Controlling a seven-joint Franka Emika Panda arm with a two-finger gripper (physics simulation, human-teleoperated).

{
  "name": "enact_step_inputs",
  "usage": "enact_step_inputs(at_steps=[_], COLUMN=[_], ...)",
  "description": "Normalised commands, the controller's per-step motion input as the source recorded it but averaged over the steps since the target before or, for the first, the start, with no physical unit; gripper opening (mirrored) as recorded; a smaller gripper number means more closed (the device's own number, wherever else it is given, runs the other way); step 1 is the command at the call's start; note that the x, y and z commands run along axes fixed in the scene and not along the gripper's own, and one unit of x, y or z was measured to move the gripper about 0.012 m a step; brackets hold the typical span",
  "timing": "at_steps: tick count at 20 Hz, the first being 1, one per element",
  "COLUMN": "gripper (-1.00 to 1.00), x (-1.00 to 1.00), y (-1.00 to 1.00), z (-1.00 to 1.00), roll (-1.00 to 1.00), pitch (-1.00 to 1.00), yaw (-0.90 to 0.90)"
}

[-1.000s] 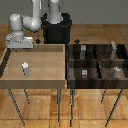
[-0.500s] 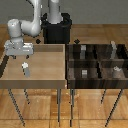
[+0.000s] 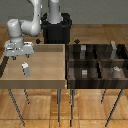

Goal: Place the milk carton into the appropriate compartment.

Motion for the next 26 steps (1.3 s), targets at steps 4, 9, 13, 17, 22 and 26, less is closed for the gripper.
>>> enact_step_inputs(at_steps=[4, 9, 13, 17, 22, 26], gripper=[1.0, 1.0, 1.0, 1.0, 1.0, 1.0], x=[0.0, 0.0, 0.25, 0.5, 0.0, 0.0], y=[0.0, 0.0, 0.0, 0.25, 0.0, 0.25], z=[0.0, 0.0, 0.0, 0.0, 0.0, 0.0], roll=[0.0, 0.0, 0.0, 0.0, 0.0, 0.0], pitch=[0.0, 0.0, 0.0, 0.0, 0.0, 0.0], yaw=[0.15, 0.15, 0.11, 0.0, 0.0, 0.0])
